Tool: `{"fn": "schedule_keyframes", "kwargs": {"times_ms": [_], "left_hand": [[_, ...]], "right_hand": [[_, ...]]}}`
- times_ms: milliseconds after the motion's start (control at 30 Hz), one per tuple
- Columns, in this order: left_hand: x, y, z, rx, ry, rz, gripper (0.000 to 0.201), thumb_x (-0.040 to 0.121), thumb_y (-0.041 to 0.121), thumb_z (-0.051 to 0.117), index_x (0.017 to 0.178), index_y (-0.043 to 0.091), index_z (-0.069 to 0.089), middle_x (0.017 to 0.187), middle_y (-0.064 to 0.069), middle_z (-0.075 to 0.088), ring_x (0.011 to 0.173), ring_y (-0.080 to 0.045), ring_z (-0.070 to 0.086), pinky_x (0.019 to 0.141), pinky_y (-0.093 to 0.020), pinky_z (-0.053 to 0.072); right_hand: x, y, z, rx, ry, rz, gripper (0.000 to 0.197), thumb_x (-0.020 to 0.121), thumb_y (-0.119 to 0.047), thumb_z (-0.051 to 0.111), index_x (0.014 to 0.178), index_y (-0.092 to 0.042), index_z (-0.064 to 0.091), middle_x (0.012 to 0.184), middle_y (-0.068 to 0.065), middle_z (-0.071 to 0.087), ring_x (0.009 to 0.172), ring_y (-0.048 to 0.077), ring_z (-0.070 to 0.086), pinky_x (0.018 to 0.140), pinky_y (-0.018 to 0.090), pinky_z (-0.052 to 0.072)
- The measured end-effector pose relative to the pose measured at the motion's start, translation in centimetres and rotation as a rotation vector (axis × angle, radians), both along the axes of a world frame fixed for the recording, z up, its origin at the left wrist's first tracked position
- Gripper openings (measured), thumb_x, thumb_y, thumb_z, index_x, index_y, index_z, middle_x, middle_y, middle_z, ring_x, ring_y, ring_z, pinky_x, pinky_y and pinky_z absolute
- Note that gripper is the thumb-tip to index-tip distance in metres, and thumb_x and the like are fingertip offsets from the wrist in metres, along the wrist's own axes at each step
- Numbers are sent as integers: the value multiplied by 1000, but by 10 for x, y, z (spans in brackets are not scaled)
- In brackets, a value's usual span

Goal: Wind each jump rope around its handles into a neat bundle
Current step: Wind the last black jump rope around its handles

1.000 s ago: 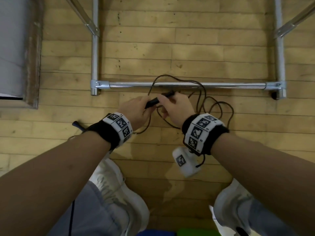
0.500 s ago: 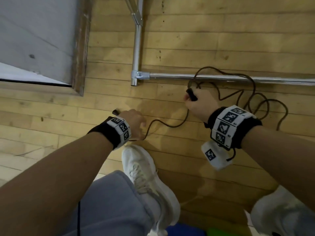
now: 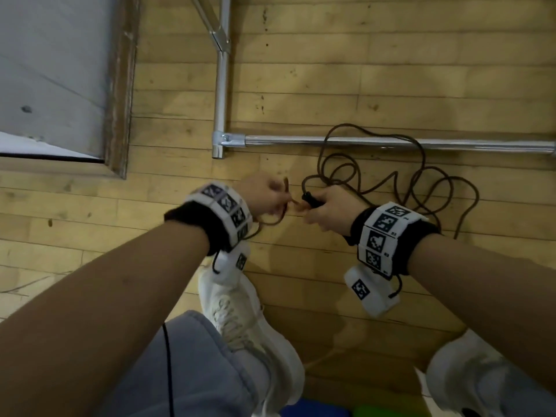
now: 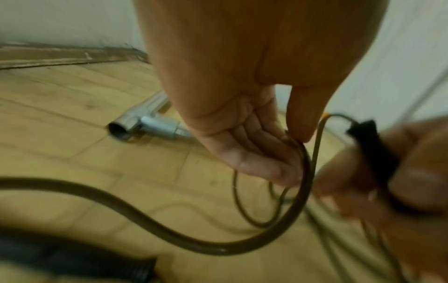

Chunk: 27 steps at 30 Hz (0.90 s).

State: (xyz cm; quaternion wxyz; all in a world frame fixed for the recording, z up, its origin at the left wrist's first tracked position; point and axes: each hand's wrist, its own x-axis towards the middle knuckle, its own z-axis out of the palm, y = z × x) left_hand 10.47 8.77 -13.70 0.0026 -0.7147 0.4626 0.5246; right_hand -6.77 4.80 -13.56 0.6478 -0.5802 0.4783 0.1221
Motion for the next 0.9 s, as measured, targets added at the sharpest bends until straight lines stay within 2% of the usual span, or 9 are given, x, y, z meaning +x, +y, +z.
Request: {"fn": "schedule_keyframes", "kwargs": {"times_ms": [67,133,267,367,467,600,667,800,900], "left_hand": [[-2,-28,23,-115,104,170,18,93,26,59,81,16,68,78,1,71,76,-13,69,64,-23,53],[-10,-53,49,-182,272,346,15,93,20,60,82,13,67,76,-3,70,70,-12,69,60,-20,53],[-29,-85,98,-341,477,537,15,92,13,59,80,8,65,68,-3,68,62,-16,66,55,-22,52],[-38,-99,132,-462,556,635,13,91,14,60,81,7,65,70,-4,67,65,-18,67,55,-23,51],[-44,-108,167,-510,459,583,13,90,21,58,87,12,66,74,1,69,74,-14,68,63,-25,52],[-60,-102,208,-483,249,233,10,87,18,61,82,24,68,86,3,70,92,-16,66,88,-38,51],[-73,-94,229,-459,186,118,3,84,25,67,83,27,69,85,8,72,92,-11,66,83,-31,51],[-93,-77,268,-468,223,74,7,85,11,67,83,18,66,74,10,71,71,2,66,74,-21,53],[-103,-62,298,-529,265,145,13,93,4,57,84,12,62,75,1,72,68,-7,68,70,-22,56]], "right_hand": [[-3,-9,9,-47,-66,-95,25,82,-23,69,106,-21,64,84,-4,61,71,13,57,65,29,50],[-6,-21,24,-113,-129,-172,20,81,-31,70,99,-24,64,70,-11,56,59,7,54,56,22,45],[-11,-51,63,-182,-233,-288,14,84,-23,68,81,-9,67,67,7,54,51,16,48,57,31,41],[-18,-69,98,-296,-260,-310,12,86,-21,65,75,-15,67,60,3,55,46,11,47,52,26,41],[-31,-84,139,-386,-313,-387,17,89,-22,60,72,-18,65,64,-1,59,47,9,47,52,25,42],[-49,-96,203,-475,-388,-535,17,91,-23,57,76,-16,64,77,7,67,45,12,44,55,30,40],[-56,-95,235,-499,-456,-603,16,91,-20,57,77,-13,62,74,7,66,41,11,41,51,30,39],[-74,-89,297,-582,-597,-734,20,91,-15,56,73,-10,59,63,3,61,36,10,38,45,24,36],[-91,-87,335,-550,-715,-888,20,92,-18,57,73,-9,59,61,3,59,38,13,36,45,24,38]]}}
